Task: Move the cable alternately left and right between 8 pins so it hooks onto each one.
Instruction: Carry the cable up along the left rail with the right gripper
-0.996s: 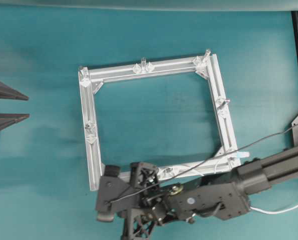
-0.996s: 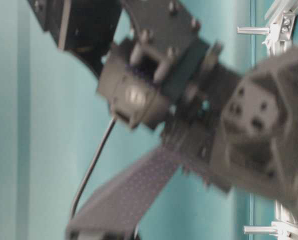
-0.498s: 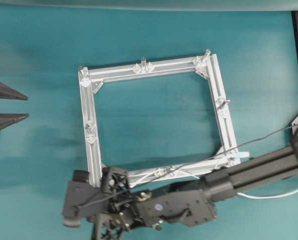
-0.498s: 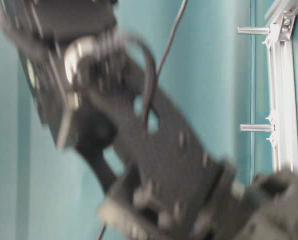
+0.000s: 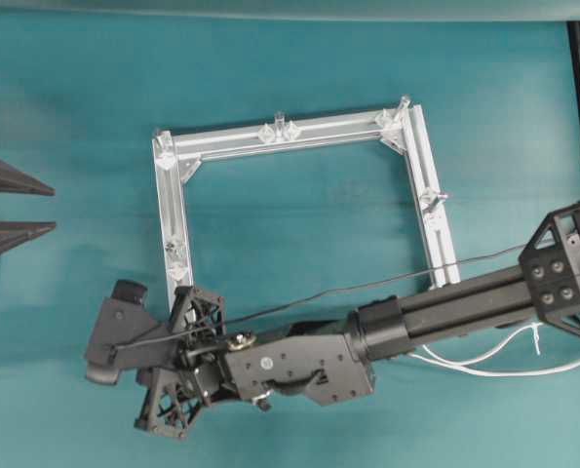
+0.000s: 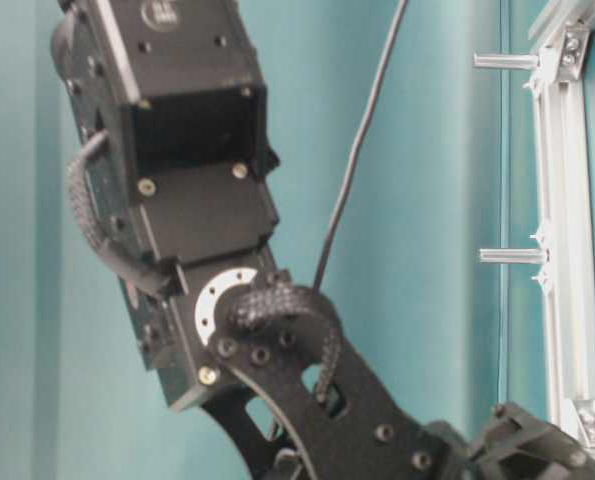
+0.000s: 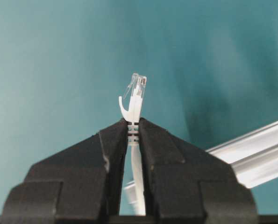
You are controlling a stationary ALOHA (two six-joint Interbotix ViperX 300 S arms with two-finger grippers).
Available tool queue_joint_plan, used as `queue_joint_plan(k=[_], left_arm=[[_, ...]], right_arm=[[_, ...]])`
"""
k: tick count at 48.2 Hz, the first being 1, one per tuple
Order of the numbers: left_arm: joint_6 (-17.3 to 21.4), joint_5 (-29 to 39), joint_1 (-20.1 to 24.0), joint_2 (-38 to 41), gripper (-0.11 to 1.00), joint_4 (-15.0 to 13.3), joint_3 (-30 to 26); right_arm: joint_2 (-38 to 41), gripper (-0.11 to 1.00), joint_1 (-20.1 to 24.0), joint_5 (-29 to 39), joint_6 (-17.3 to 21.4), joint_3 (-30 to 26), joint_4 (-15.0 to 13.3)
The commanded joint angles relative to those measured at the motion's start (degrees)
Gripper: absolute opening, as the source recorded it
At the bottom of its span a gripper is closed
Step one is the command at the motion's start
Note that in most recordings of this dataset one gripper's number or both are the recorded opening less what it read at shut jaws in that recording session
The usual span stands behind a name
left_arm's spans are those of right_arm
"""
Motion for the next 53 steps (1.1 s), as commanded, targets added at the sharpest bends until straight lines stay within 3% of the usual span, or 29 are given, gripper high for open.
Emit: queue_joint_plan(k=[1,13,26,40,53], left_arm=[[0.09,-0.88,-0.18,0.26,0.64,0.18,-0.35],[0.09,-1.67,-0.18,0.26,0.64,0.18,0.18],[0.09,-1.67,-0.18,0.26,0.64,0.18,0.18],[0.09,-1.67,-0.18,0.26,0.64,0.18,0.18],[0.09,-1.67,-0.18,0.26,0.64,0.18,0.18]], right_arm=[[-1.49,0.1,-1.05,1.23,0.79,-1.67,-0.26],[-2.29,0.1,-2.64,3.34,3.52,-1.67,-1.14],[-4.48,0.1,-4.92,3.6,11.07,0.79,-4.48],[-10.46,0.1,-5.01,3.25,16.26,11.51,-5.27],[-15.38,0.1,-5.63,2.72,23.47,20.48,-8.53]])
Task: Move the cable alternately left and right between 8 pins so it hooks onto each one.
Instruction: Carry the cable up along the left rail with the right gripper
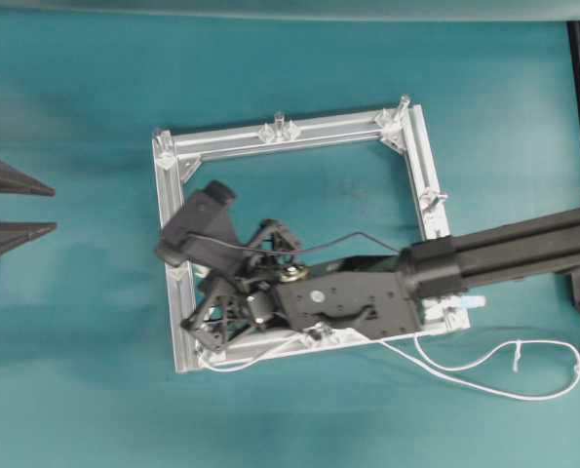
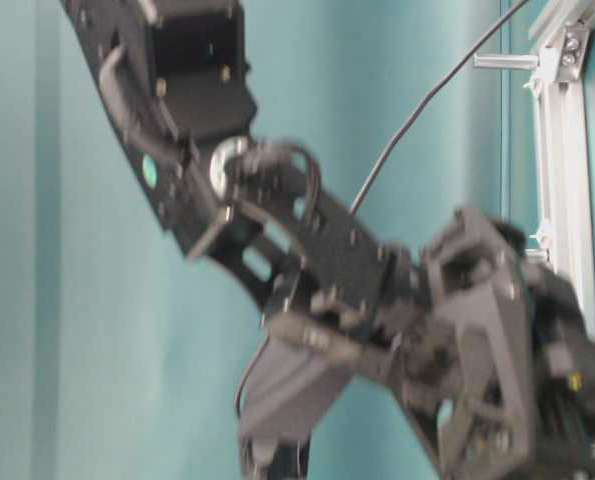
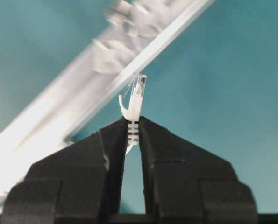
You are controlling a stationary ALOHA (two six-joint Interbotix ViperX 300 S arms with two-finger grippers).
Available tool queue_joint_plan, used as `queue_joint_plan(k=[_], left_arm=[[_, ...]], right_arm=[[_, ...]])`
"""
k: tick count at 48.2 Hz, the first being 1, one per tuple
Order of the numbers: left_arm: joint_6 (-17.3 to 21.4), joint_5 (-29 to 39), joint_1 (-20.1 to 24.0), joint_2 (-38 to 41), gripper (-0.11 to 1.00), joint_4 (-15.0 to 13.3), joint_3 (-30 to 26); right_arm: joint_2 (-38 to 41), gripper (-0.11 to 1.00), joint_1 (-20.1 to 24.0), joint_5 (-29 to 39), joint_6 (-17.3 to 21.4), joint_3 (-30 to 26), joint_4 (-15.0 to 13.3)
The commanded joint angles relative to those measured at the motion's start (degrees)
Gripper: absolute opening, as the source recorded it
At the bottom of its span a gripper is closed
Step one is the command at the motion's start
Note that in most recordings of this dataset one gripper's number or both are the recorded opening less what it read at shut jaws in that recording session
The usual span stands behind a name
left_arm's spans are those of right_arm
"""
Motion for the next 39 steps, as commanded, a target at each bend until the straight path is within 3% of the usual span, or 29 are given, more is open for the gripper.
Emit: queue_joint_plan(k=[1,7,19,31,39], left_arm=[[0.09,-0.62,-0.09,0.35,0.64,0.18,-0.62],[0.09,-0.62,-0.09,0.35,0.64,0.18,-0.7],[0.09,-0.53,0.0,0.35,0.64,0.18,-0.79],[0.09,-0.62,-0.09,0.35,0.64,0.18,-0.62],[0.09,-0.62,-0.09,0.35,0.64,0.18,-0.62]], right_arm=[[-4.04,0.1,-0.7,-0.26,1.32,1.67,-1.23],[-5.19,0.1,-2.37,-1.14,2.11,3.96,-2.29],[-5.1,0.1,-6.5,-5.19,0.18,4.22,-2.72],[-4.04,0.1,-10.02,-7.29,-4.39,3.16,-2.72],[-1.67,0.1,-11.51,-7.56,-8.88,-0.53,-2.72]])
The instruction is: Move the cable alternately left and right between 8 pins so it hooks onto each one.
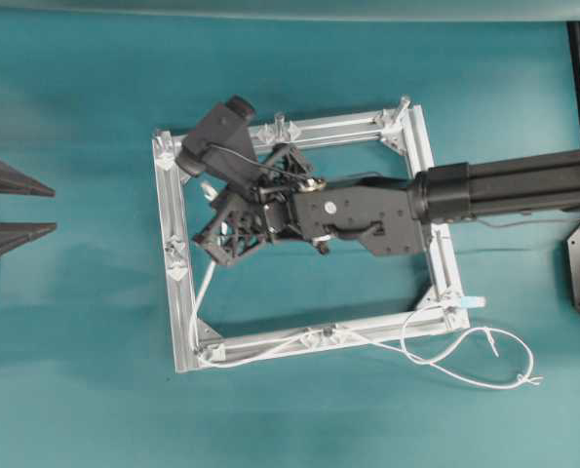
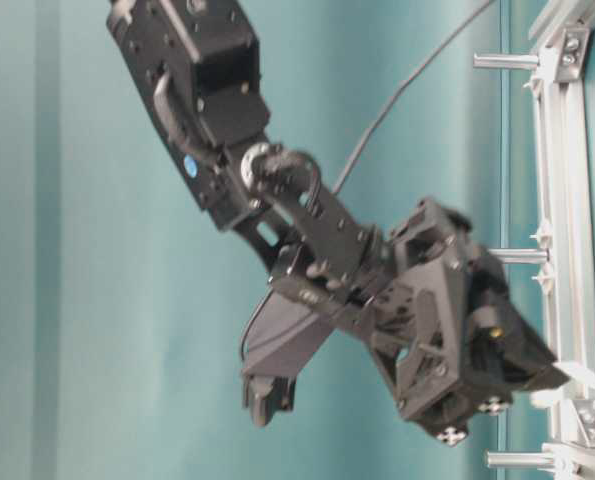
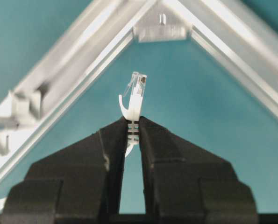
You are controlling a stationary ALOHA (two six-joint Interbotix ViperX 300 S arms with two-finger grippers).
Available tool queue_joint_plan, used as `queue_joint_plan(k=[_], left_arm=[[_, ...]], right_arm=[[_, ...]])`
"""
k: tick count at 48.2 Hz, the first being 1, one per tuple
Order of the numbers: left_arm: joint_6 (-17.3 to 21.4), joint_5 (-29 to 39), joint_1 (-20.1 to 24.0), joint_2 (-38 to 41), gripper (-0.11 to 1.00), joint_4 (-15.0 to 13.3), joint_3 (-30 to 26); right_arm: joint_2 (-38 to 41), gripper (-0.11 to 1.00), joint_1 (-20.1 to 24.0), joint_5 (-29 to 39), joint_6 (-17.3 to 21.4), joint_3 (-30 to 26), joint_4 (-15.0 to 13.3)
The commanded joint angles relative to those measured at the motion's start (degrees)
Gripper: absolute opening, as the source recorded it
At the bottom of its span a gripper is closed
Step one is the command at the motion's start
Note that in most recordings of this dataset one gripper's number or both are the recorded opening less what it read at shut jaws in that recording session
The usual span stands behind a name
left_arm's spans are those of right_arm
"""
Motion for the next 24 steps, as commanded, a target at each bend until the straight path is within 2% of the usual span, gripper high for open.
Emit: queue_joint_plan(k=[1,18,24], left_arm=[[0.09,-0.62,-0.09,0.35,0.64,0.18,-0.62],[0.09,-0.62,-0.09,0.35,0.64,0.18,-0.62],[0.09,-0.53,-0.09,0.35,0.64,0.18,-0.62]], right_arm=[[0.0,0.1,-0.7,-0.53,-1.85,-3.43,-0.26],[6.86,0.1,-1.85,-0.35,-8.44,-15.64,0.09],[8.79,0.1,-1.76,-0.26,-12.13,-18.98,2.11]])
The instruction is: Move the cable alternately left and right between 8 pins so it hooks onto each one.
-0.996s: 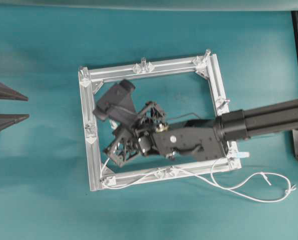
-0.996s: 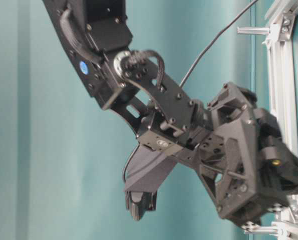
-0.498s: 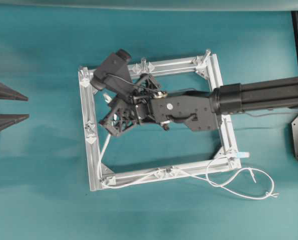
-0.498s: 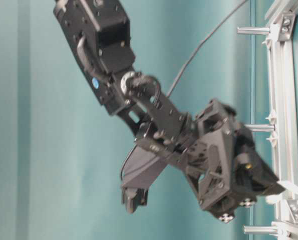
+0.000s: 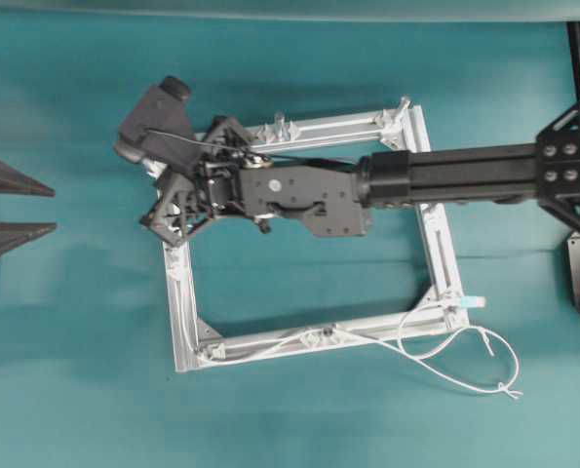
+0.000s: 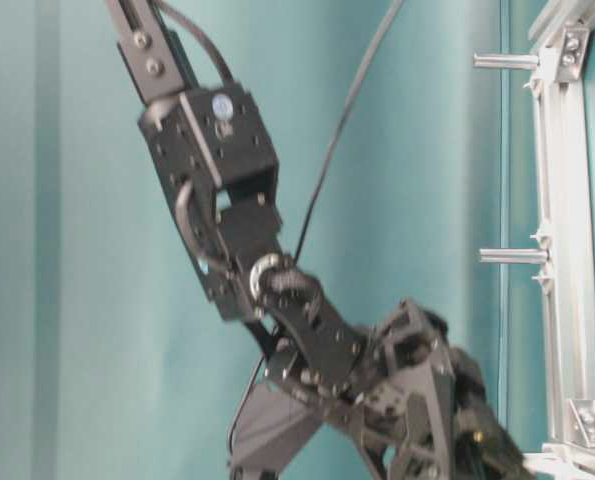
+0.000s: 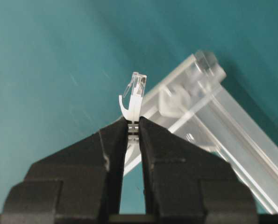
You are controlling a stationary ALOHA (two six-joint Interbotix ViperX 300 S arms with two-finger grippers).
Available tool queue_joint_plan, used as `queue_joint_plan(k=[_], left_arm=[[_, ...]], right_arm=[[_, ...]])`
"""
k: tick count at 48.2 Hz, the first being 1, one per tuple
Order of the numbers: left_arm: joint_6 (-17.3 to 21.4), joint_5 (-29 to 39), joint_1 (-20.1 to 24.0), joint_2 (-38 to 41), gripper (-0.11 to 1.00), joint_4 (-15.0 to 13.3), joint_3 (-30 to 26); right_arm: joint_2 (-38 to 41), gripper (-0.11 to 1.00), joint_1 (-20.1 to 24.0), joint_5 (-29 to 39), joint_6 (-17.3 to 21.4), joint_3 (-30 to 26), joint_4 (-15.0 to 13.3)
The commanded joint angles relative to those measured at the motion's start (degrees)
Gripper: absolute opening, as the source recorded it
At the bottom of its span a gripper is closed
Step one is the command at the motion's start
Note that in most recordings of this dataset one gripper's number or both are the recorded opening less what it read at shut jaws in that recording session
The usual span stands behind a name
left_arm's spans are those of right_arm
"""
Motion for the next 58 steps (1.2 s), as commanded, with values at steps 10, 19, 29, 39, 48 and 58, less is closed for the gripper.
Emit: queue_joint_plan(k=[10,19,29,39,48,58], left_arm=[[0.09,-0.62,-0.09,0.26,0.64,0.18,-0.62],[0.09,-0.62,-0.09,0.26,0.64,0.18,-0.62],[0.09,-0.62,-0.09,0.26,0.64,0.18,-0.62],[0.0,-0.62,-0.09,0.26,0.64,0.18,-0.62],[0.0,-0.62,-0.09,0.26,0.64,0.18,-0.62],[0.0,-0.62,-0.09,0.26,0.64,0.18,-0.62]], right_arm=[[2.72,0.1,-0.18,0.09,-5.71,-8.26,2.64],[5.19,0.1,-0.09,0.09,-5.8,-12.48,2.99],[8.44,0.1,-0.79,0.7,-5.89,-18.37,2.99],[10.46,0.1,-2.64,2.29,-5.89,-22.24,2.99],[10.63,0.1,-4.75,2.46,-5.89,-22.68,2.99],[10.63,0.1,-6.77,3.25,-5.89,-22.76,2.99]])
